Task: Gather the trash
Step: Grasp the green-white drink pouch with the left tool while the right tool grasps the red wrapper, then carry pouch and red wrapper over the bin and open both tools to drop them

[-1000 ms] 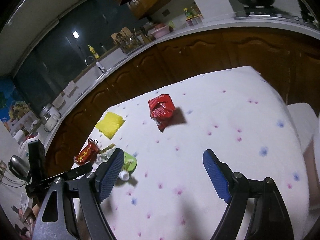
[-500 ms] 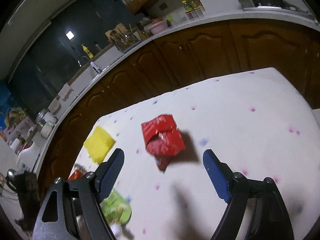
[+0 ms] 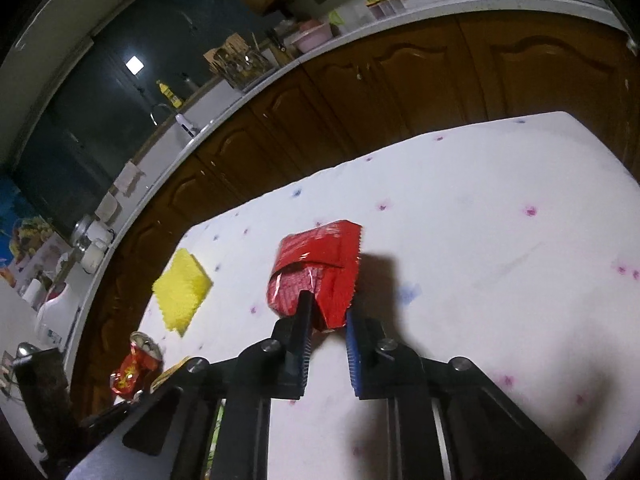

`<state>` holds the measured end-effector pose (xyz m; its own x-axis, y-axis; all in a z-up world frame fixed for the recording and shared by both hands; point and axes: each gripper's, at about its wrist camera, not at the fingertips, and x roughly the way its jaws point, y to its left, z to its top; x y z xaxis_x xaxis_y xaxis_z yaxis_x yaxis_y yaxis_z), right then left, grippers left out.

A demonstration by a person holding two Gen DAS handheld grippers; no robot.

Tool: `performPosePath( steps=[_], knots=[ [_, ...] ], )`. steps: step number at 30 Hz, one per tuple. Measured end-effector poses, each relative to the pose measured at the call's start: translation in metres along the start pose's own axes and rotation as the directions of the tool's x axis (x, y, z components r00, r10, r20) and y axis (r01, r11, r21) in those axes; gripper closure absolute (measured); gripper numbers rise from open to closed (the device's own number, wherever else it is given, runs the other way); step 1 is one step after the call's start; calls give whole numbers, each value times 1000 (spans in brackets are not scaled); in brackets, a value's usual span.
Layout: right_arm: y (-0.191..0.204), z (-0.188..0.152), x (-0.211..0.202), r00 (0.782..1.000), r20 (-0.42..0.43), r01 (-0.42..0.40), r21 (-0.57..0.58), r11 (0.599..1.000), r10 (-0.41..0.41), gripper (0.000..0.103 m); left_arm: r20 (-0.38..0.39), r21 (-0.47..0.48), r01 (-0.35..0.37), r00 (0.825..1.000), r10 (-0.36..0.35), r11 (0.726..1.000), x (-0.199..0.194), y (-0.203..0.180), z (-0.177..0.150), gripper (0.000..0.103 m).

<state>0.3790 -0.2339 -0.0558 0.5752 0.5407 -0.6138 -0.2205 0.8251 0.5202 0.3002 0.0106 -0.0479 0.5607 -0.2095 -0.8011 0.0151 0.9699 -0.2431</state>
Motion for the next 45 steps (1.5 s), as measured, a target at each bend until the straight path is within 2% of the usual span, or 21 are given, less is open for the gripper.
performPosePath(
  steps=[5, 9, 14, 23, 32, 45],
  knots=[
    [2, -9, -38, 999, 50, -12, -4, 1000, 12, 94, 41, 38, 14, 999, -16, 999, -14, -8, -2, 47],
    [1, -19, -76, 996, 89, -27, 0, 1000, 27, 94, 58, 41, 72, 996, -75, 997, -30, -15, -1, 47],
    [-2, -34, -122, 990, 138, -23, 3, 1000, 22, 94, 78, 77, 106, 991, -112, 991, -47, -35, -5, 47],
    [-17, -62, -185, 979, 197, 41, 28, 999, -46, 94, 75, 160, 171, 980, -185, 972, -62, -86, -17, 47],
    [-46, -86, -240, 962, 244, 104, 93, 990, -124, 94, 47, 252, 238, 965, -258, 938, -65, -146, -30, 47],
    [-93, -118, -302, 924, 298, 193, 184, 964, -241, 94, 3, 333, 314, 943, -334, 889, -60, -210, -39, 47]
  ],
)
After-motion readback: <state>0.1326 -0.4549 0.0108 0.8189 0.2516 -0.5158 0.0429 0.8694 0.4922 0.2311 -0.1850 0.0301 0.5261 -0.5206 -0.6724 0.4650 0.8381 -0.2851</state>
